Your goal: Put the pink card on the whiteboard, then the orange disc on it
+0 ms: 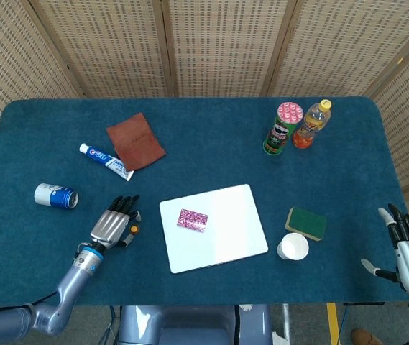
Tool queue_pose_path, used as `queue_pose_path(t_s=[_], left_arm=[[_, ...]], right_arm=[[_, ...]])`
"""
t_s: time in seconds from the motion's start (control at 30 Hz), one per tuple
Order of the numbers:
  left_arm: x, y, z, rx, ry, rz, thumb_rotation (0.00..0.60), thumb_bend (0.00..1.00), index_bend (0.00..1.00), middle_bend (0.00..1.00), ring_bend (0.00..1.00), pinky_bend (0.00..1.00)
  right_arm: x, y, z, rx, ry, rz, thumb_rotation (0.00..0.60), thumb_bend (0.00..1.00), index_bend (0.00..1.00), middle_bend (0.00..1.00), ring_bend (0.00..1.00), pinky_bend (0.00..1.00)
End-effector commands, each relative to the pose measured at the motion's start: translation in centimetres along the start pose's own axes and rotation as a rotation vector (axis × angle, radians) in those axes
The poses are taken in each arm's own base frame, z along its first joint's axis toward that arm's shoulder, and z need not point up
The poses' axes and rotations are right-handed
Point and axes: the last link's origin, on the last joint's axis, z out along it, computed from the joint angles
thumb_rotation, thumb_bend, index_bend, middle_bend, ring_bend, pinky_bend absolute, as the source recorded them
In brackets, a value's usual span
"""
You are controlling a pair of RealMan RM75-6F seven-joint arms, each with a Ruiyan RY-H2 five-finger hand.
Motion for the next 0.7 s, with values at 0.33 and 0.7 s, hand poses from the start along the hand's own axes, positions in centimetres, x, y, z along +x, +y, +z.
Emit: queue_pose_path(t_s=[0.33, 0.7], left_arm=[[-0.3, 0.0, 0.0, 0.002, 0.003, 0.001, 0.6, 0.35, 0.61, 0.0, 0.0, 0.0], [3.2, 1.0, 1.1, -0.024, 0.075, -0.034, 0.6, 0.35, 0.61, 0.0, 0.0, 0.0]], right_arm=[[0.0, 0.0, 0.0, 0.001, -0.001, 0.003, 0.6, 0.0, 0.0, 0.0, 0.0, 0.0], [0.0, 0.0, 0.0, 0.0, 0.0, 0.001, 0.6, 0.0, 0.0, 0.0, 0.0, 0.0]])
